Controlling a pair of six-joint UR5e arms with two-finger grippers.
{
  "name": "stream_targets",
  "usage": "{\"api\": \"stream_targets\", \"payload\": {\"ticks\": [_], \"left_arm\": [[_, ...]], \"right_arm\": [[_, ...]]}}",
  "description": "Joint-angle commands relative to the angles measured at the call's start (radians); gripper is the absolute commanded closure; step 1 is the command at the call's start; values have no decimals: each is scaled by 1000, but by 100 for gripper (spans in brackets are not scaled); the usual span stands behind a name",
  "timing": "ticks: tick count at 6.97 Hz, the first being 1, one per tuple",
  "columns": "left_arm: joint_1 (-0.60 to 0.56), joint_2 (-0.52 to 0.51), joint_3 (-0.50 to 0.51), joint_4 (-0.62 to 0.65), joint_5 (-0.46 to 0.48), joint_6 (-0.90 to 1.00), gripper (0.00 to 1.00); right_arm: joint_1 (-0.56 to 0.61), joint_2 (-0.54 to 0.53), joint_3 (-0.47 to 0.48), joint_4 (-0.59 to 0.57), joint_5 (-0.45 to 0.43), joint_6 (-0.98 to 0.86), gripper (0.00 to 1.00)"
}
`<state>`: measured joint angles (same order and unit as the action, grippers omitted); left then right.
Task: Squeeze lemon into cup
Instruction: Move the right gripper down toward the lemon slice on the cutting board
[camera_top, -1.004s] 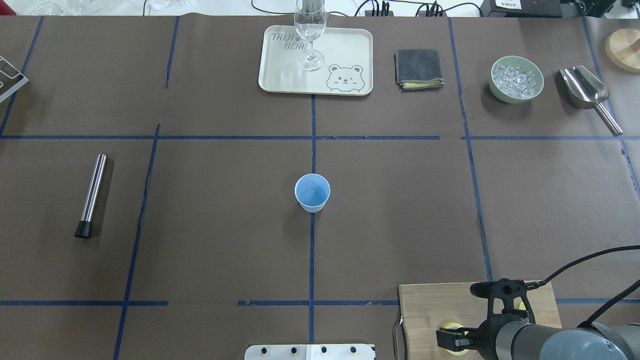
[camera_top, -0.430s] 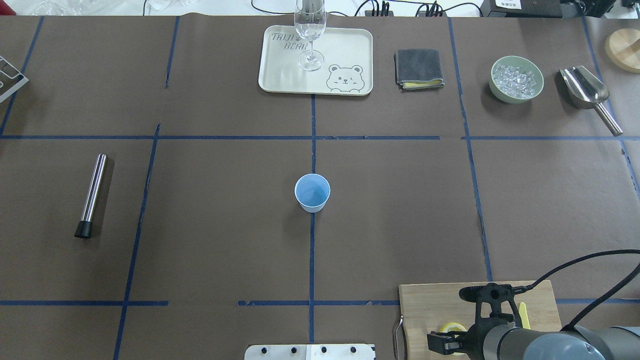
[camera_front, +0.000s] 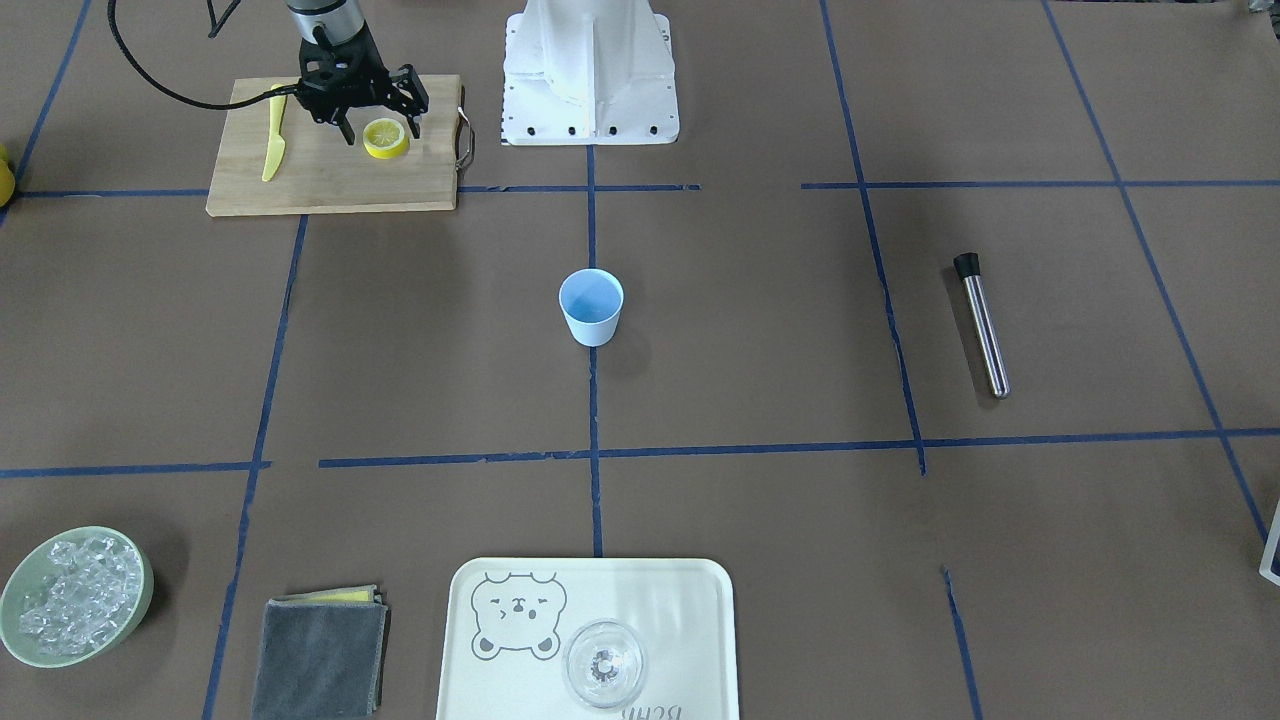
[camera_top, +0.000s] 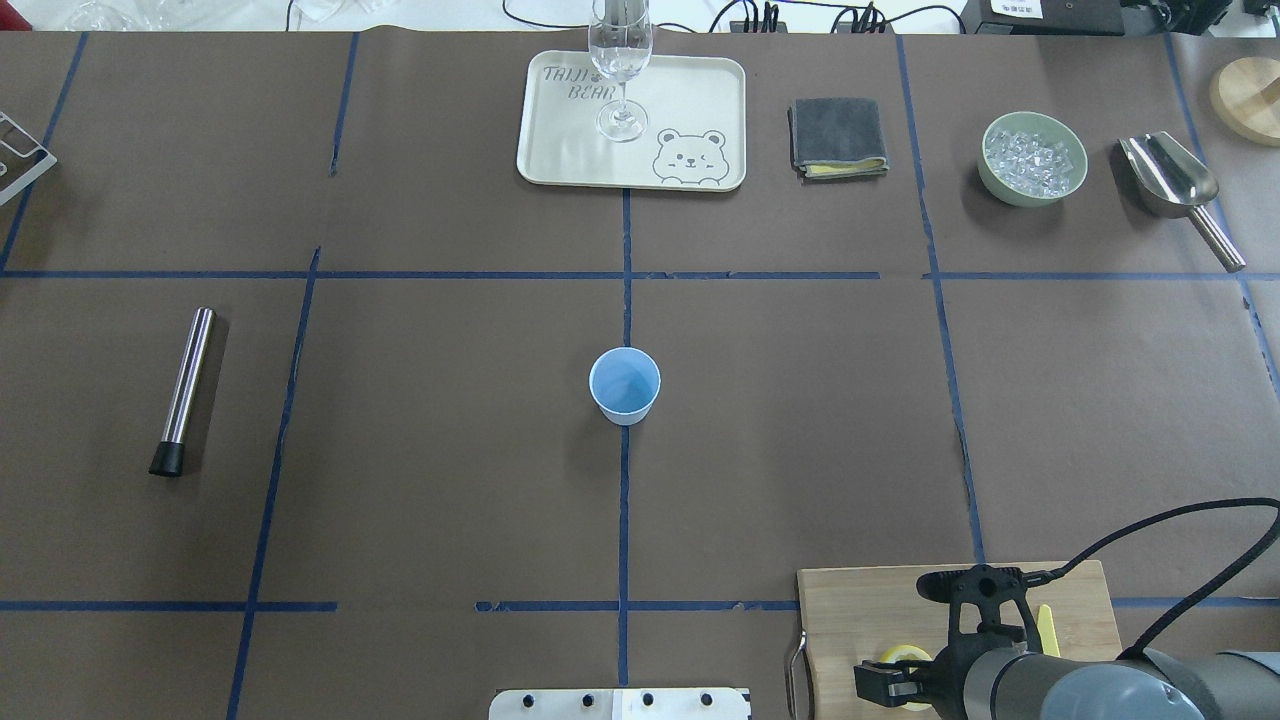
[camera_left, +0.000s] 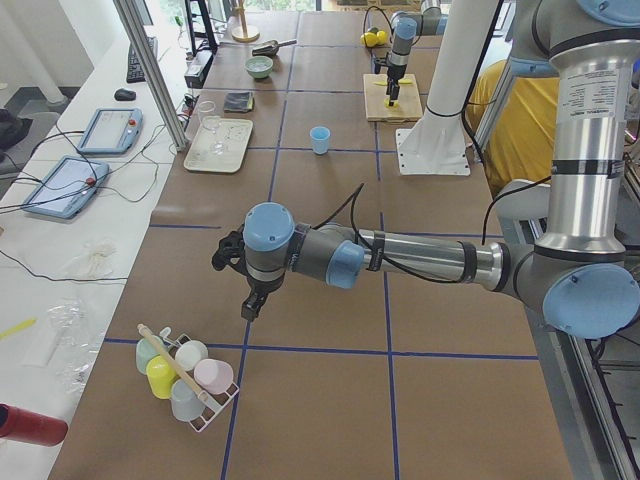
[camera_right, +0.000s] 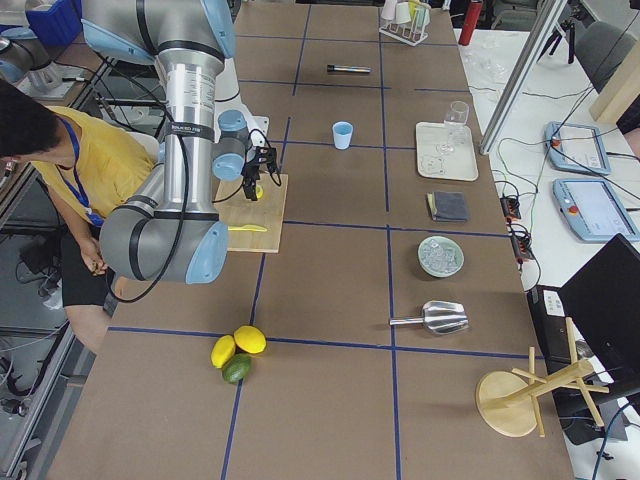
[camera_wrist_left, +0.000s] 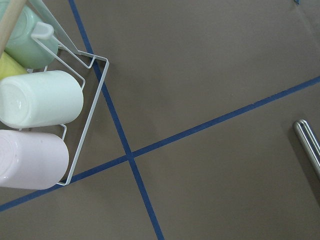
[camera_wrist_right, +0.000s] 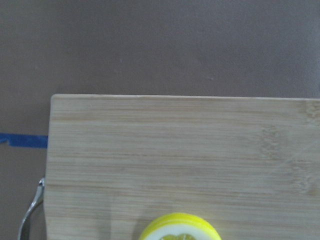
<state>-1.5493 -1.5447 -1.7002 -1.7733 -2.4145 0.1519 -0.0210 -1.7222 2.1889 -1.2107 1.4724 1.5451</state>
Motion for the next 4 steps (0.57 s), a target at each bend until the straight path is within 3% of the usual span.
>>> {"api": "stream_targets", "payload": {"ticks": [1,3,4], "left_arm": [[0,0,0,0,0,0,0],[0,2,1,0,0,0,0],[-2,2,-1,0,0,0,0]], "right_arm": [[-2,3,0,-3,0,1,8],[-5,3,0,-3,0,1,10],[-4,4,-1,-3,0,1,18]]}}
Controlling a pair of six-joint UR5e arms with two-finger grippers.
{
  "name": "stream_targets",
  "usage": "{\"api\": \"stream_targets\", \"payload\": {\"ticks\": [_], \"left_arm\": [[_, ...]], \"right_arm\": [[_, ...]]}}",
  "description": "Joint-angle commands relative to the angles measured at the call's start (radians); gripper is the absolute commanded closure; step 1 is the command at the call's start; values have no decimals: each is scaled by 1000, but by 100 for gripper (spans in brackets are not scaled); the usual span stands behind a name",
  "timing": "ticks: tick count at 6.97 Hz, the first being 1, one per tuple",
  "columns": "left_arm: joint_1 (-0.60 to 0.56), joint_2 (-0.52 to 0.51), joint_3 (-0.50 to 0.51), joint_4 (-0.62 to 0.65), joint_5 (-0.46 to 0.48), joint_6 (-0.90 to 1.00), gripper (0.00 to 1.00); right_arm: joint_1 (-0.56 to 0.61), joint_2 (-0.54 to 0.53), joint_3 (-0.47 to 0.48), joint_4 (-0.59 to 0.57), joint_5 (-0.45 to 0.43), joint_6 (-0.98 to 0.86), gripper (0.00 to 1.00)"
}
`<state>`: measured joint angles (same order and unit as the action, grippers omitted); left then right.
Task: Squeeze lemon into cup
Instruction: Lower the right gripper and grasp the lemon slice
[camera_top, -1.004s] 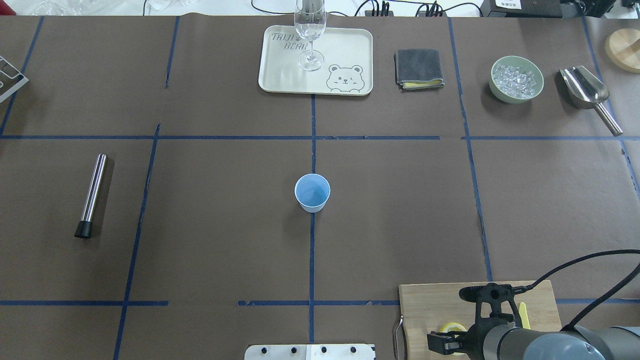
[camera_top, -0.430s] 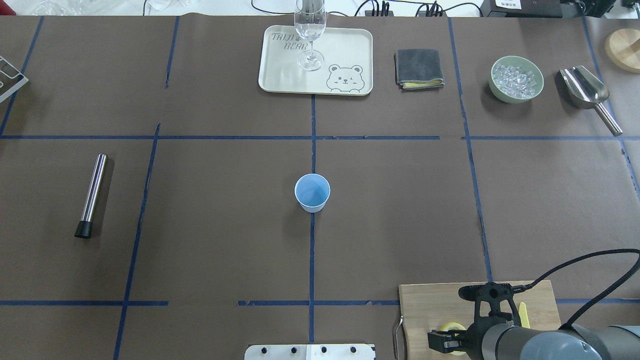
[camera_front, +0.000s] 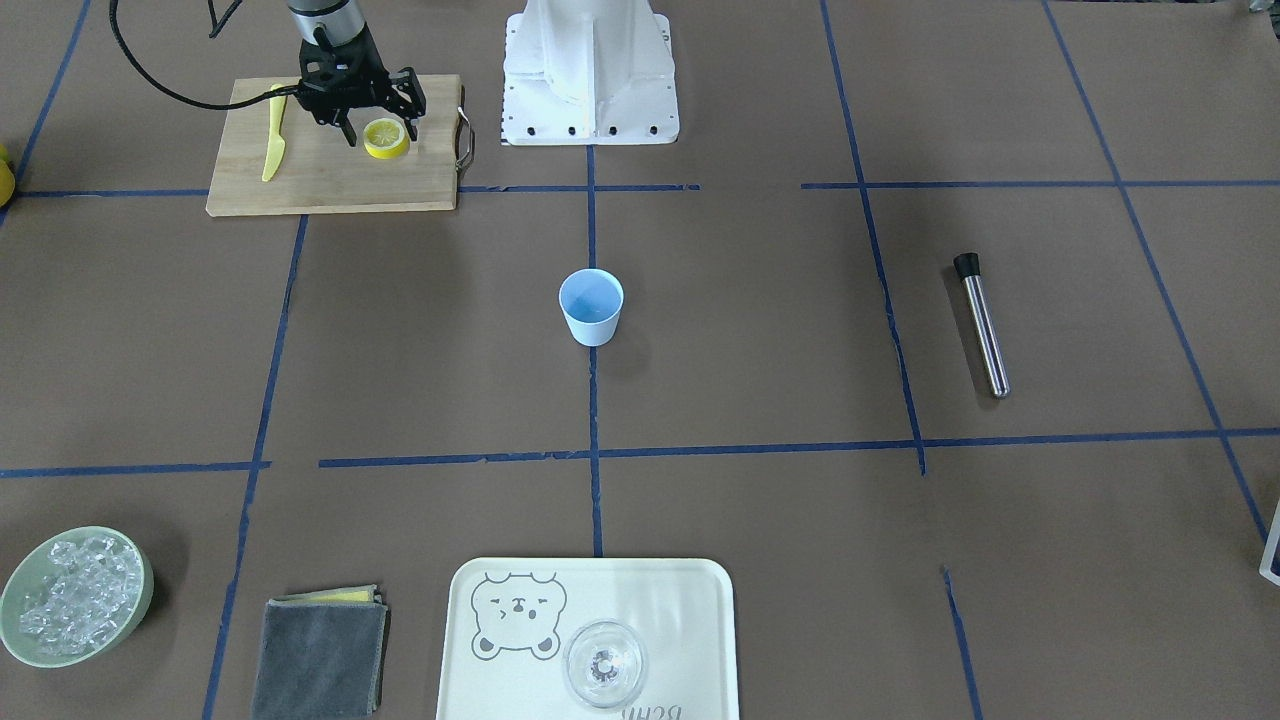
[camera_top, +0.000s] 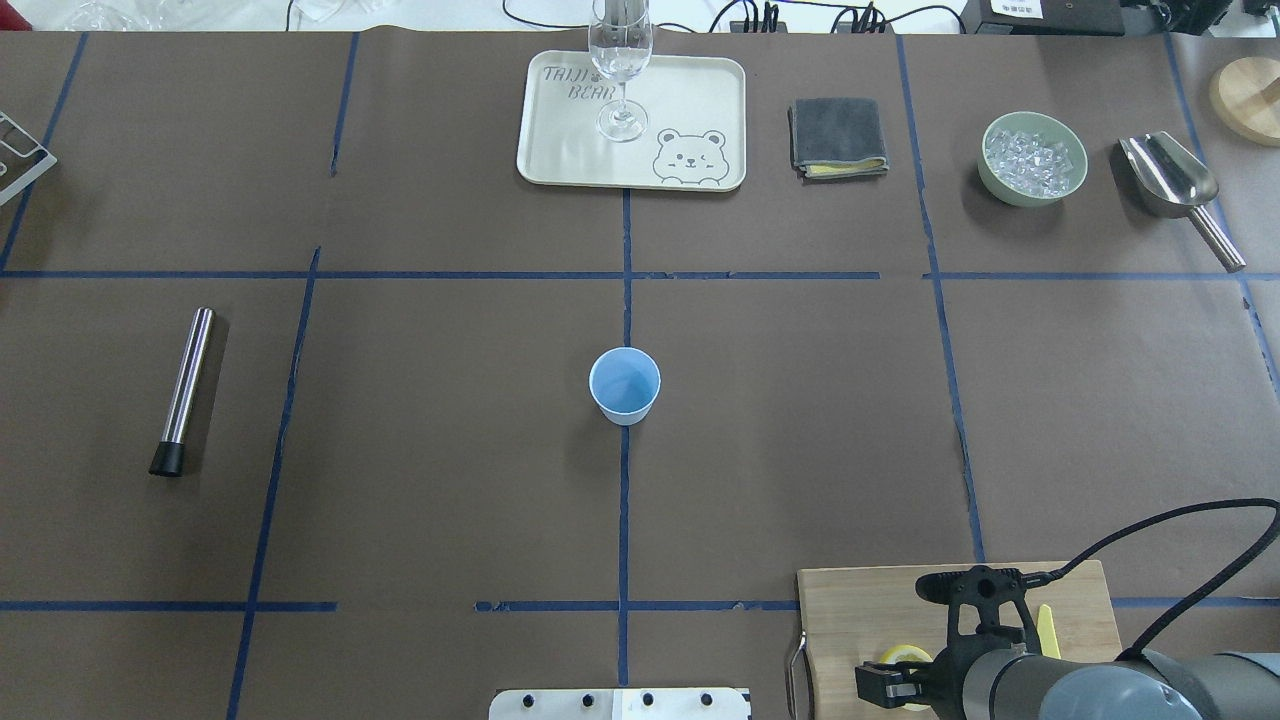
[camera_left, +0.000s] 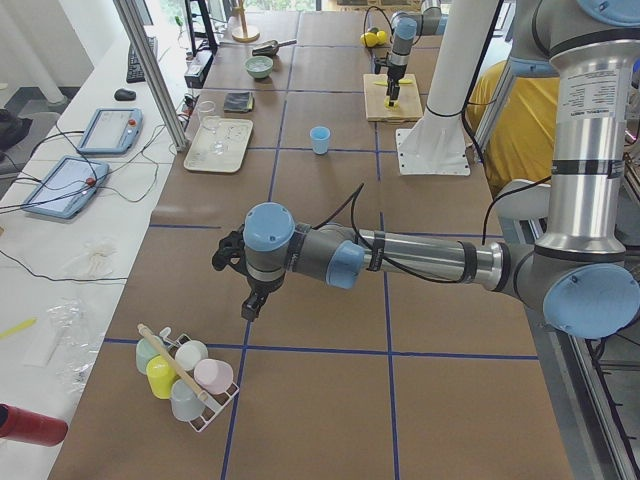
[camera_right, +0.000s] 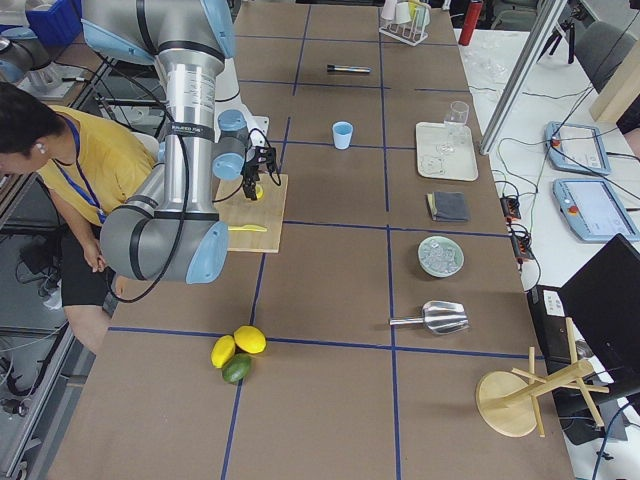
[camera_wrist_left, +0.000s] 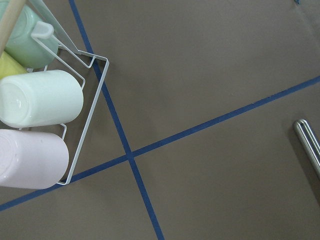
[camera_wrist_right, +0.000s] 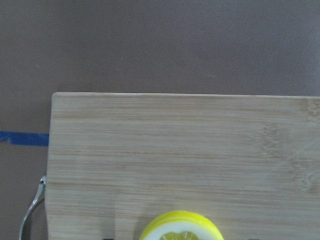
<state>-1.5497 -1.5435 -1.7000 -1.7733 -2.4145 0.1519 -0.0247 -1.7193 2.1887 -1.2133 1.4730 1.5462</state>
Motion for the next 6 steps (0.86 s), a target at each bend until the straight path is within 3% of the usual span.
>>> {"api": "stream_targets", "payload": {"ticks": [1,4,6], "left_arm": [[-1,0,-1,0,0,0,0],[-1,0,-1,0,0,2,0],[-3,0,-1,0,0,2,0]], "right_arm": [[-1,1,-1,0,0,0,27],[2,0,3,0,0,0,51],[5,0,8,0,3,0,51]]}}
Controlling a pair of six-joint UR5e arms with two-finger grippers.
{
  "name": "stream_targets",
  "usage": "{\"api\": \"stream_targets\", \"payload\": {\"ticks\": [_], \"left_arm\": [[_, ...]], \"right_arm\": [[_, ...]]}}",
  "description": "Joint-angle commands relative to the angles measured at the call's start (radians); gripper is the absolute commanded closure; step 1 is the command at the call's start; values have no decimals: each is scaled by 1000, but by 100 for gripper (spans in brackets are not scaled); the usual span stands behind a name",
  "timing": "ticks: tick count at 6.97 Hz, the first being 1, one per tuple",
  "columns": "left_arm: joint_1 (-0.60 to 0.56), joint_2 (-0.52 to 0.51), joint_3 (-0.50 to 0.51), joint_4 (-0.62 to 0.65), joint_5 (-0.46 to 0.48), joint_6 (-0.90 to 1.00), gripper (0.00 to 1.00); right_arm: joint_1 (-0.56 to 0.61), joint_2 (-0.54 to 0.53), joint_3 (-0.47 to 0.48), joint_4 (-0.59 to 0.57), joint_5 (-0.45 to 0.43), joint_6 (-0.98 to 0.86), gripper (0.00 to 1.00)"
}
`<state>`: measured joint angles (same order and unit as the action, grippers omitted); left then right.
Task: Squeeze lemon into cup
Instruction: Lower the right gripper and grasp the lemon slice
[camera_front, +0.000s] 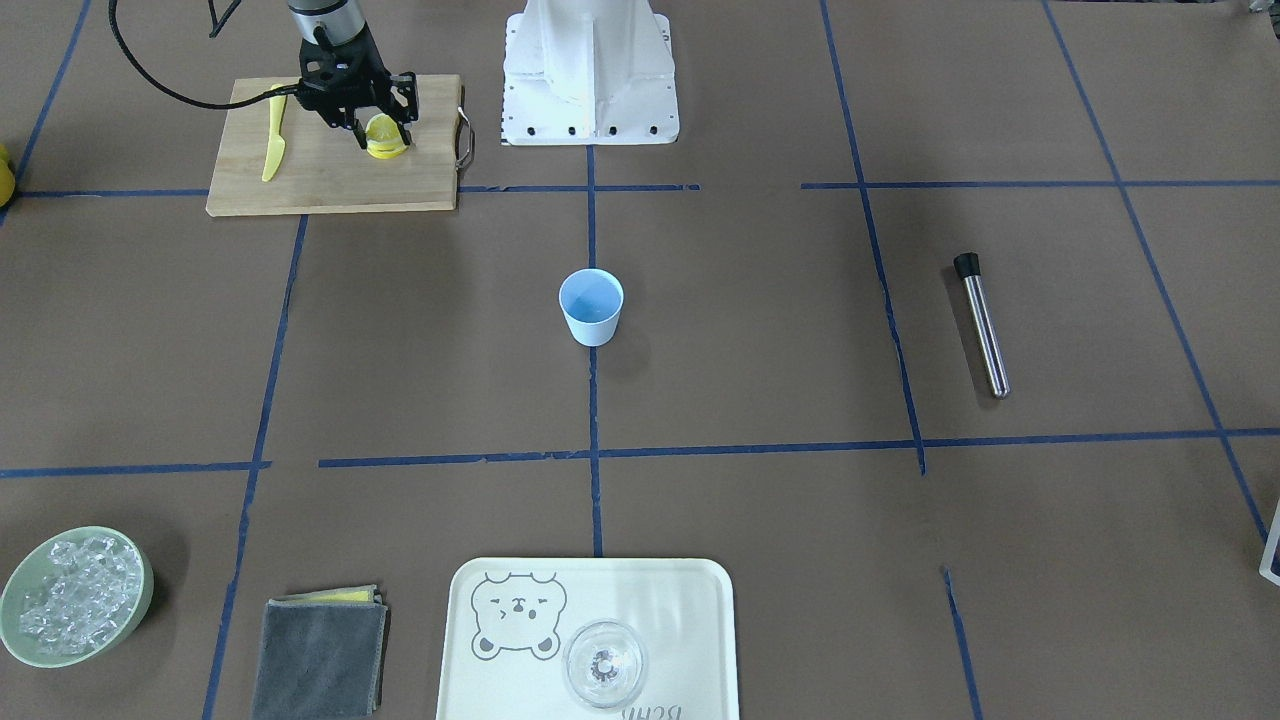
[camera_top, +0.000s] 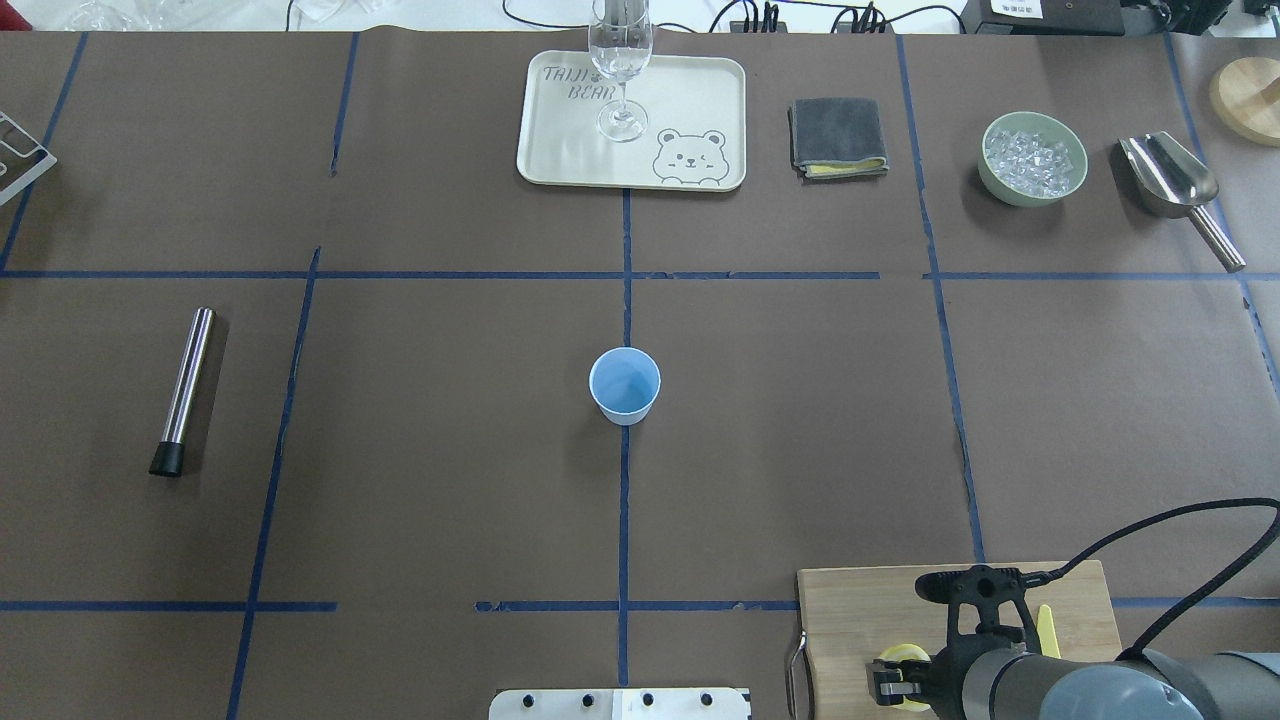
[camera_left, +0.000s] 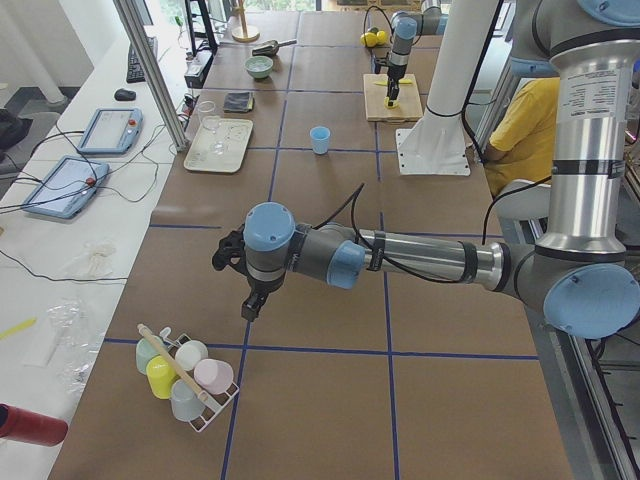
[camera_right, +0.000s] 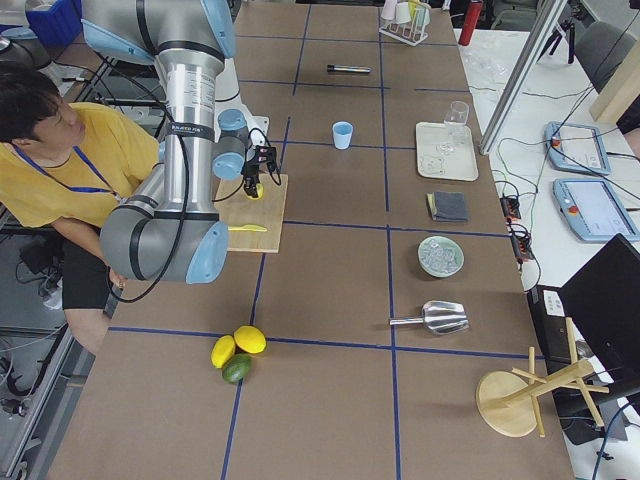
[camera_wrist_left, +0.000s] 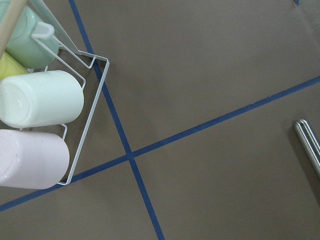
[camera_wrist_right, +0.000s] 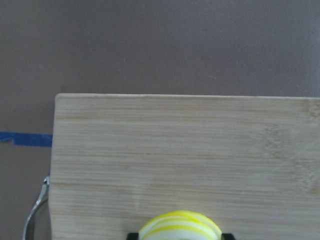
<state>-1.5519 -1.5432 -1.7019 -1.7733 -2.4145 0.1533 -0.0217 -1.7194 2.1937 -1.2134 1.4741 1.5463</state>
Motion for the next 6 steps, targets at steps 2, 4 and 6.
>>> {"api": "stream_targets", "payload": {"ticks": [2,4,6], "left_arm": [[-2,2,-10,3,0,-1,0],[-2,20,-22,2,0,0,0],[-2,21,-27,2,0,0,0]], "right_arm": [[6,-9,33,0,3,0,50],[9,-29,61,0,5,0,50],[26,-37,93,-2,6,0,50]]}}
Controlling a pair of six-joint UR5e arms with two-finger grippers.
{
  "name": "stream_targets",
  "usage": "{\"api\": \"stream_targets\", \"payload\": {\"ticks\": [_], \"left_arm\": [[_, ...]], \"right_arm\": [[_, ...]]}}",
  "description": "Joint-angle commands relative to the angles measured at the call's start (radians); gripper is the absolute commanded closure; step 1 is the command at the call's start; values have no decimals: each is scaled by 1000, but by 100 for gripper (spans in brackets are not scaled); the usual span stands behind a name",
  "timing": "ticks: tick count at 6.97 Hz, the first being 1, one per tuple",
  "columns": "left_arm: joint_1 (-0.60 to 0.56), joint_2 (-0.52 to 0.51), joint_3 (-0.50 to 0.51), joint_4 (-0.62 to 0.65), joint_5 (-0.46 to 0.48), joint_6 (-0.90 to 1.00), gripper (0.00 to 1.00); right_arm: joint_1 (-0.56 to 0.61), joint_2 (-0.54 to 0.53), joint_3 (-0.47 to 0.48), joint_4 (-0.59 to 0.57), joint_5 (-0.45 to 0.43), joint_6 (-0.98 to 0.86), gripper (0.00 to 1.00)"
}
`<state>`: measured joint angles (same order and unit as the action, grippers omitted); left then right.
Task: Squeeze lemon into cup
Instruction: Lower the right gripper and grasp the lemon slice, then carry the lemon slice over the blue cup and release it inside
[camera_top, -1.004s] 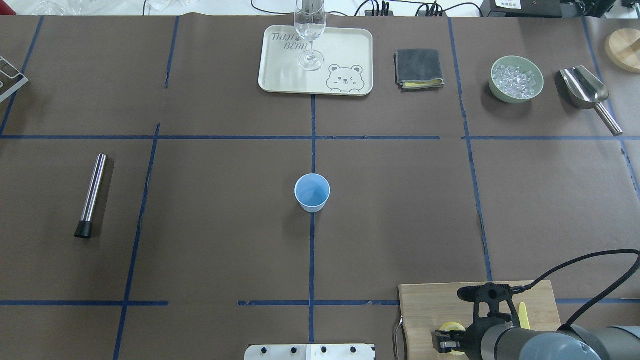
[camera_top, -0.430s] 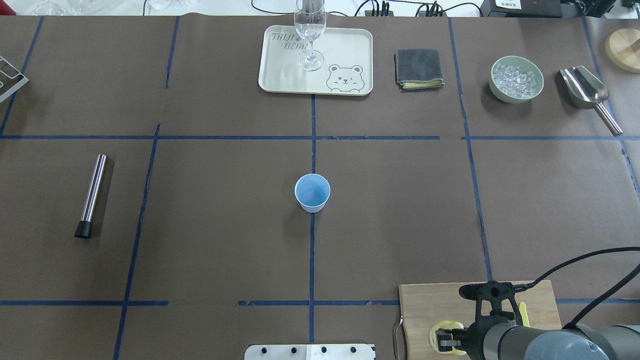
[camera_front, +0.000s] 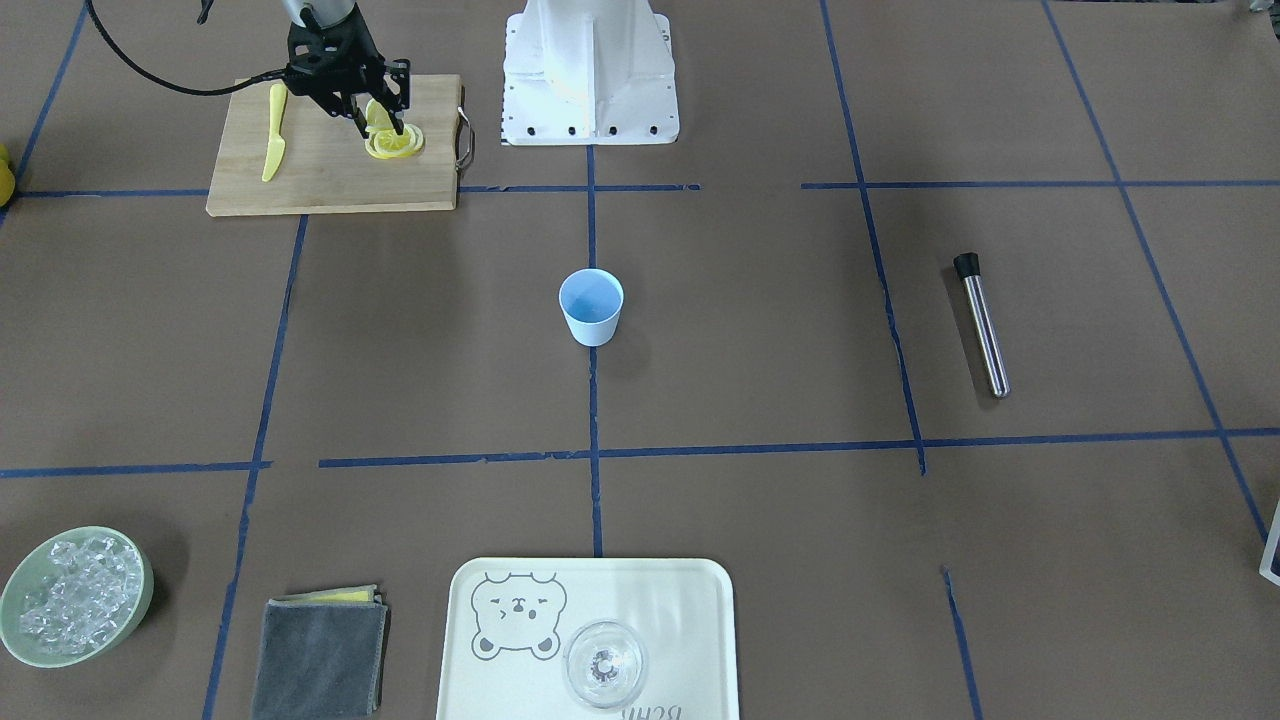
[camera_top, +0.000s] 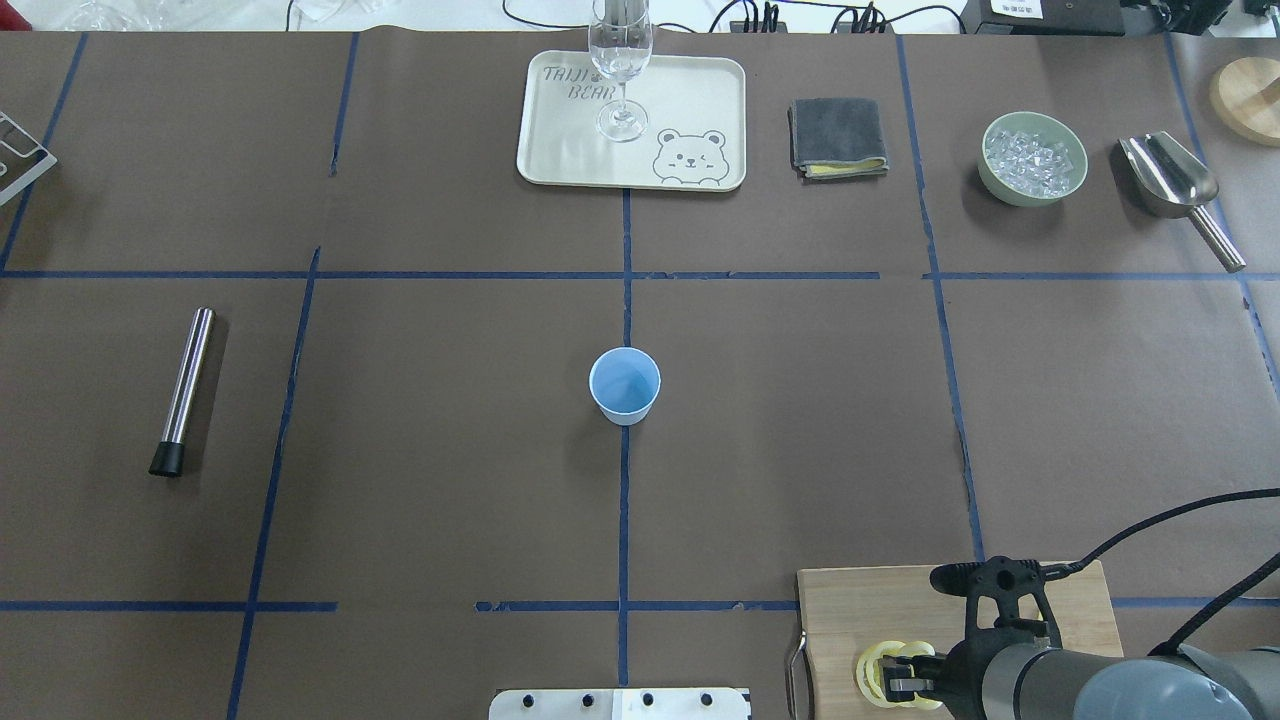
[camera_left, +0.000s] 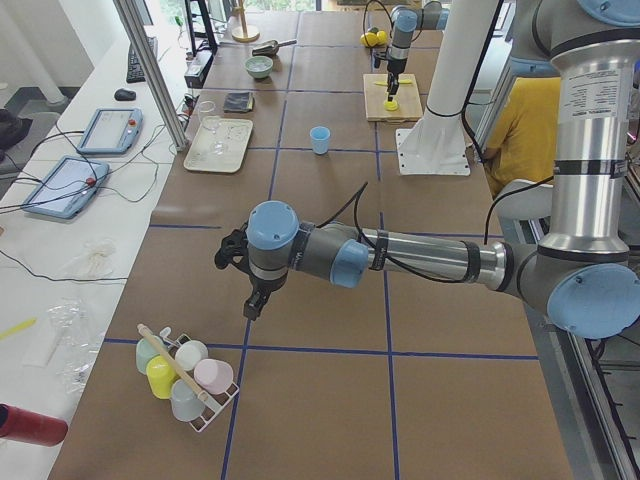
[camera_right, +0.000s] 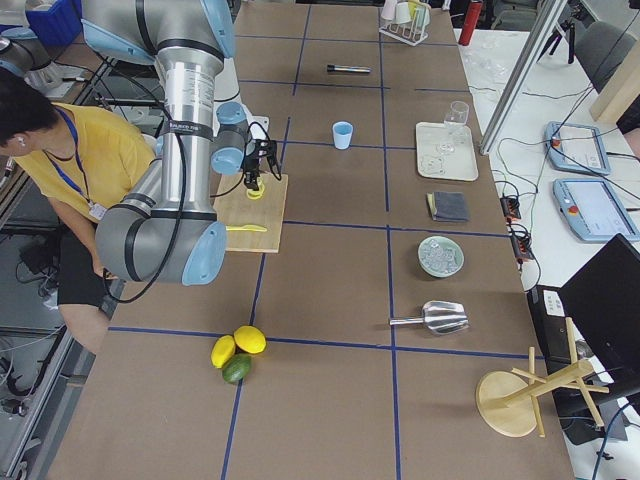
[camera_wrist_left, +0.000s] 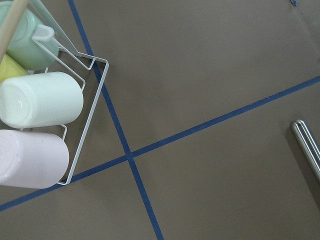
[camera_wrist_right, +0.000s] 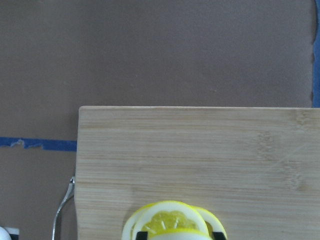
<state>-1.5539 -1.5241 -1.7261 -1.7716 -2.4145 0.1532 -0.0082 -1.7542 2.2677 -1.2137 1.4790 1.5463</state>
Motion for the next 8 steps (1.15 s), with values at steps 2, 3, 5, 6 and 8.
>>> {"api": "stream_targets", "payload": {"ticks": [2,3,5,6,8], "left_arm": [[0,2,-3,0,0,0,0],[0,8,-4,0,0,0,0],[0,10,-10,0,0,-1,0],[0,10,-12,0,0,-1,0],[0,10,-12,0,0,-1,0]], "right_arm": [[56,75,6,-1,30,-2,49],[112,149,0,-38,56,-2,49],[251,450,-81,-261,156,-8,49],[310,620,-190,-323,179,-12,47],[398,773,-340,-314,205,-6,43]]}}
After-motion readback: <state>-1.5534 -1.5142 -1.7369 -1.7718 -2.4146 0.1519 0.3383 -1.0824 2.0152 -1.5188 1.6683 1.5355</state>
